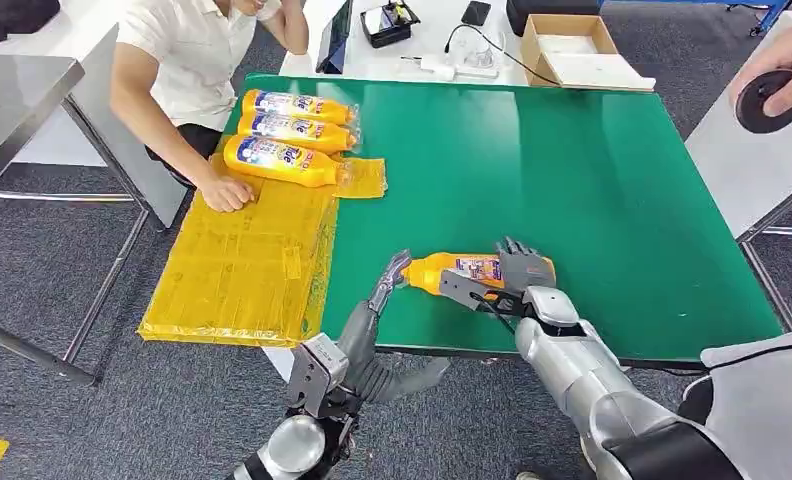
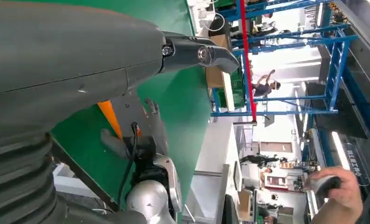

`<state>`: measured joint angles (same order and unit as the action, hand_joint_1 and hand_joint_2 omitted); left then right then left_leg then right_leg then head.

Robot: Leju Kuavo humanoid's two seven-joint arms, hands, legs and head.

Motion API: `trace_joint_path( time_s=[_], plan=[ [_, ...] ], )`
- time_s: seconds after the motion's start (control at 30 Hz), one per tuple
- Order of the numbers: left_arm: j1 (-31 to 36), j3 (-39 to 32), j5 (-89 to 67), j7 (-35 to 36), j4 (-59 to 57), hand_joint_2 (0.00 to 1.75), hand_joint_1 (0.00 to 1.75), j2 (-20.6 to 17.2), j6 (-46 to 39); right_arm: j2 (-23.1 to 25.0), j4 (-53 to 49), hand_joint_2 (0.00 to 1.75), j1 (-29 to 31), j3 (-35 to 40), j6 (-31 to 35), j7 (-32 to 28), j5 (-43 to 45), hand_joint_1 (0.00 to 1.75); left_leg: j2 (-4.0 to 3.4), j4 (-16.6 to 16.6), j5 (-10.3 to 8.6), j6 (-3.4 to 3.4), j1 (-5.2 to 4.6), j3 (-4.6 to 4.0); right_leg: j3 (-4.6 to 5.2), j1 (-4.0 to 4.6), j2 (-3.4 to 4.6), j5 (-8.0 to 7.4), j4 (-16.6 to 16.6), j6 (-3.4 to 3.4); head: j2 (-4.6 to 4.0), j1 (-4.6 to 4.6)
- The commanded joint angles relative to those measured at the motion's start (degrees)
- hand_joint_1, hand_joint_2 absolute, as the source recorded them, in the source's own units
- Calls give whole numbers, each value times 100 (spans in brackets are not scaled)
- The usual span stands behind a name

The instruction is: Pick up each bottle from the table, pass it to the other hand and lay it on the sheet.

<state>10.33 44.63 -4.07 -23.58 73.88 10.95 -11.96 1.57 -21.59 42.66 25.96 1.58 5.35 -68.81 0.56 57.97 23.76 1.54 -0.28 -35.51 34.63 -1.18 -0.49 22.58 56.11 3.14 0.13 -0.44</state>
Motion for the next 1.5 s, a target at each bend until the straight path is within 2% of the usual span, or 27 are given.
trace_joint_path(
  time_s=[0.03, 0.07, 0.1, 0.13, 0.17, 0.3, 0.37, 0.4, 0.5, 0.53, 0.57, 0.63, 0.67, 0.77, 1.03, 1.1, 1.17, 1.23, 1.3, 1.37, 1.43, 1.5],
  plan=[
    [171, -73, 22, 26, -330, 175, 0, -71, 21, -46, 466, 175, 58, 171, -75, 18, 7, 0, 4, -7, 6, -10, 6, 23, -25, 6, -5, 7, -7, -13, 0, 0],
    [171, -73, 22, 26, -330, 175, 0, -71, 21, -46, 466, 175, 58, 171, -75, 18, 7, 0, 2, -5, 4, -6, 4, 15, -16, 5, -3, 5, -5, -9, 0, -2],
    [166, -77, 23, 26, -326, 175, 0, -70, 25, -52, 474, 175, 67, 184, -114, 14, 1, 9, 1, -6, 7, -10, 7, 23, -24, 8, -2, 7, -6, -14, 0, 0],
    [164, -74, -10, 24, -328, 175, 0, -72, 4, -57, 468, 175, 84, 198, -176, -2, -2, 86, 3, -5, 4, -7, 5, 17, -19, 5, -4, 5, -5, -9, 0, 0],
    [165, -87, -16, 26, -335, 175, 0, -73, -10, -61, 467, 175, 112, 207, -212, -12, -8, 171, 2, -7, 8, -11, 10, 28, -31, 10, -3, 8, -11, -16, 0, 0],
    [182, -155, 23, 33, -378, 175, 0, -38, 17, -105, 438, 175, 188, 87, -408, -226, 178, 175, -2, -4, 8, -10, 6, 22, -23, 7, 1, 7, -5, -14, 0, 0],
    [176, -222, 188, -43, -378, 175, 0, -10, 5, -101, 379, 175, 55, -826, -961, -1597, 1394, 175, -2, -4, 15, -16, 11, 38, -42, 12, 1, 14, -7, -23, 0, 2],
    [182, -302, 257, -134, -439, 175, 0, 46, -207, -105, 316, 175, -87, -1269, -1170, -2070, 2003, 175, 10, -4, 4, -8, 4, 17, -21, 5, -10, 7, -4, -11, 0, 0],
    [136, -612, 443, -219, -458, 175, 0, 135, -830, 10, 16, 175, -305, -1104, -442, -2523, 2069, 175, 16, -12, 6, -11, 11, 36, -44, 12, -17, 10, -18, -15, 0, 2],
    [139, -672, 568, -199, -470, 175, 0, 132, -918, 108, -125, 175, -396, -1234, -481, -2817, 2401, 175, -1, -13, 11, -13, 12, 45, -48, 13, -1, 9, -20, -18, 0, 4],
    [80, -903, 896, -119, -509, 175, 0, 231, -1059, 194, -475, 175, -605, -1438, -911, -3804, 2990, 175, -25, -11, 15, -12, 14, 49, -45, 16, 21, 3, -18, -17, 0, 2],
    [165, -998, 1478, -237, -762, 175, 0, 226, -1231, 284, -1575, 175, -1203, -1278, -1342, -4228, 3958, 175, -20, -10, 12, -15, 10, 40, -32, 11, 27, 2, -10, -17, 0, 0],
    [148, -1102, 1878, -76, -838, 175, 0, 243, -1170, 275, -2092, 175, -1412, -1099, -1327, -4100, 4174, 175, -17, -15, 13, -20, 17, 49, -44, 19, 24, 3, -18, -23, 0, 2],
    [142, -1076, 2132, -178, -915, 175, 0, 162, -1226, 179, -2821, 175, -1600, -705, -1189, -3633, 4656, 175, -33, -8, 23, -22, 17, 48, -34, 20, 41, 10, -4, -27, 0, 0],
    [83, -1148, 2290, -164, -850, 175, 0, 168, -1353, 246, -2867, 175, -1579, -794, -1085, -3616, 5047, 175, -17, -3, 9, -10, 16, 1, 1, 15, 31, 3, -1, -9, 0, 2],
    [78, -1144, 2298, -164, -838, 175, 0, 155, -1352, 244, -2888, 175, -1571, -780, -1092, -3597, 5067, 175, -25, -2, 23, -17, 18, 24, -22, 18, 36, 14, -3, -19, 0, 0],
    [-1, -1248, 2453, -219, -733, 175, 0, 140, -1514, 385, -3008, 175, -1598, -1006, -1352, -3227, 5781, 175, -9, -4, 11, -13, 7, 6, -4, 7, 23, 6, -3, -13, 0, 0],
    [-80, -1324, 2586, -301, -560, 175, 0, 56, -1651, 409, -3400, 175, -1669, -958, -1600, -2890, 6564, 175, -23, -2, 17, -15, 8, 10, -3, 8, 37, 8, 0, -17, 0, 0],
    [-306, -1457, 2718, -206, -346, 175, 0, 123, -1658, 369, -3815, 175, -1815, -890, -1669, -2696, 7119, 175, -32, 1, 22, -18, 10, 15, -6, 11, 45, 11, 4, -20, -2, 0],
    [-387, -1439, 2975, 51, -295, 175, 0, 103, -1508, 312, -4180, 175, -1933, -766, -1530, -2688, 7180, 175, -16, -2, 11, -11, 5, -4, 11, 5, 28, 6, 2, -11, 0, 0],
    [-342, -1286, 3210, 284, -391, 175, 0, 7, -1220, 177, -4613, 175, -2044, -414, -1197, -2818, 6769, 175, -21, 0, 30, -20, 13, 26, -18, 14, 33, 22, 1, -24, 0, 0],
    [-224, -1040, 3323, 454, -489, 175, 0, -99, -714, 121, -4752, 175, -2086, -27, -1232, -2938, 6423, 169, -13, -3, 11, -10, 6, -5, 11, 6, 27, 6, -1, -10, 0, 0]
  ],
)
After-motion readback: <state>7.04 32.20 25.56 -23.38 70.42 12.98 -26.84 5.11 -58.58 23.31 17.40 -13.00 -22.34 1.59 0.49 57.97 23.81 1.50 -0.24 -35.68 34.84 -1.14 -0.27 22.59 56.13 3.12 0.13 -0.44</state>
